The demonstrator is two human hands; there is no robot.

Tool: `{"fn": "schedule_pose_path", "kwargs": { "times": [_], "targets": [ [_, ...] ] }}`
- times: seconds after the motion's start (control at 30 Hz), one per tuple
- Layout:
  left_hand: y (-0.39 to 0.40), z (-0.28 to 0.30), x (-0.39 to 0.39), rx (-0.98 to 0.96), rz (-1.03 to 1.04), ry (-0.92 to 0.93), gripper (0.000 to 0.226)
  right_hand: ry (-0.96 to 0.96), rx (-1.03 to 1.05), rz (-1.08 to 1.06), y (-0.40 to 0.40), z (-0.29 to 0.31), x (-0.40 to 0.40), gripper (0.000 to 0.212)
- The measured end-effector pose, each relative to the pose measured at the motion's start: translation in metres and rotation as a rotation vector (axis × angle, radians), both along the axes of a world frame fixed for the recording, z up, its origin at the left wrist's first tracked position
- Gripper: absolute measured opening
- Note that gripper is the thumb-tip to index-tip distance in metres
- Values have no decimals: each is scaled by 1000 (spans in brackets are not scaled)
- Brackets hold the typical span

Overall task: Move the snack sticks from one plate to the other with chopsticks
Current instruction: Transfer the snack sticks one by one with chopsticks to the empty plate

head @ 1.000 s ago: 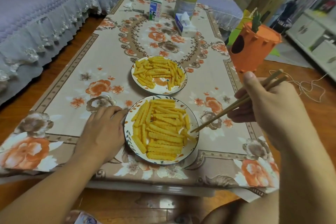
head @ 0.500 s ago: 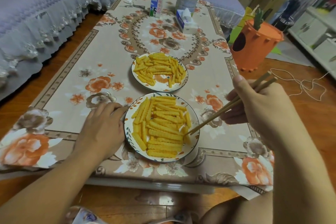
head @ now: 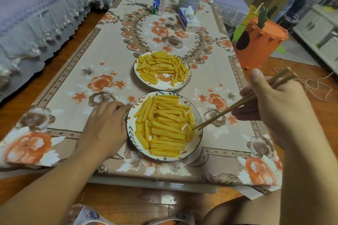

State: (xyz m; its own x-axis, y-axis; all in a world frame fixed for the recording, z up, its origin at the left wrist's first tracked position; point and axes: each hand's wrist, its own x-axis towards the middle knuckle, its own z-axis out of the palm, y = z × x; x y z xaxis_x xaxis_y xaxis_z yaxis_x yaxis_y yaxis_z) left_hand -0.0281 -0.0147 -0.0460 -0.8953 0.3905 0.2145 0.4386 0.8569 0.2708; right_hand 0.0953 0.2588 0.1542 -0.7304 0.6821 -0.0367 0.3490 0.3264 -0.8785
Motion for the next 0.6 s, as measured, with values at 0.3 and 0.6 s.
{"fn": "schedule_pose_path", "kwargs": {
  "times": [0.3, 0.6],
  "targets": [
    [-2, 0, 0, -8, 0, -26, 47, 274, 65, -84, 11, -15, -44, 38],
    [-1, 1, 0, -19, 14, -59, 54, 344, 228, 39, -7, -51, -114, 40]
  ]
}}
